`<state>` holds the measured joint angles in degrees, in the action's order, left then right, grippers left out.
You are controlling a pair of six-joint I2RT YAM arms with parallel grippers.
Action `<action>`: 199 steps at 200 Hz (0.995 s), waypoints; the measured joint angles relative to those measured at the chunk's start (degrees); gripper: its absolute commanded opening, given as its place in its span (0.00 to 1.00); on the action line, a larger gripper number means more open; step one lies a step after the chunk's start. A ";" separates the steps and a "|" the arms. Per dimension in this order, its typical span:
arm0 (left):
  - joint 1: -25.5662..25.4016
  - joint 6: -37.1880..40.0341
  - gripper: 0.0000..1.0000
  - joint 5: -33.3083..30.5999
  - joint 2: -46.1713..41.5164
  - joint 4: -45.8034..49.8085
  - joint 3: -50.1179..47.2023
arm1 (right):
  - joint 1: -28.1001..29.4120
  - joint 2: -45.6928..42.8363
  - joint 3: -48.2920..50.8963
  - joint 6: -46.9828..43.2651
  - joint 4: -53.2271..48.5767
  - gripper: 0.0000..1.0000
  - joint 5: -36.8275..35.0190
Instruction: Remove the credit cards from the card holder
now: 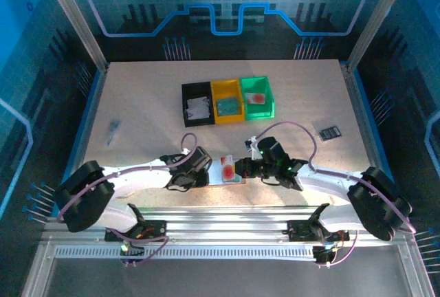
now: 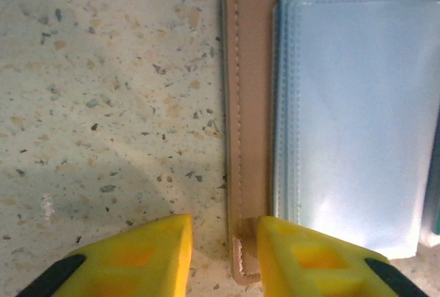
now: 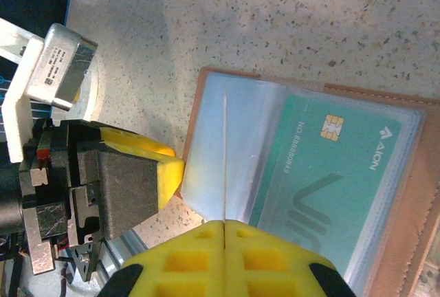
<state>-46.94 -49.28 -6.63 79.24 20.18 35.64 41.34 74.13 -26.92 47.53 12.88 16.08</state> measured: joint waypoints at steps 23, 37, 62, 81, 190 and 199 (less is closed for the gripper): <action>1.16 0.85 0.40 0.48 -5.75 0.52 -0.87 | -0.57 -1.90 0.28 -0.63 -0.44 0.00 0.90; 1.66 1.75 0.44 0.50 -10.54 0.52 -1.05 | -0.90 -3.30 0.44 -1.07 -1.07 0.00 1.27; 1.99 4.11 0.53 1.46 -21.18 -1.70 -2.84 | -1.66 -6.03 0.59 -1.53 -1.57 0.00 3.15; 2.01 5.90 0.56 3.56 -28.96 -4.63 -5.86 | -2.16 -7.61 0.59 -1.75 -1.40 0.00 5.51; 2.16 5.70 0.56 19.91 -33.14 -25.22 -13.60 | -2.36 -9.68 0.70 -0.83 6.45 0.00 18.01; 2.16 5.68 0.56 20.61 -32.87 -26.40 -13.68 | -2.34 -9.68 0.70 -0.79 7.15 0.00 18.69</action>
<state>-44.77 -43.59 13.98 46.37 -6.22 21.96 39.00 64.45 -26.22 46.74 20.03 34.76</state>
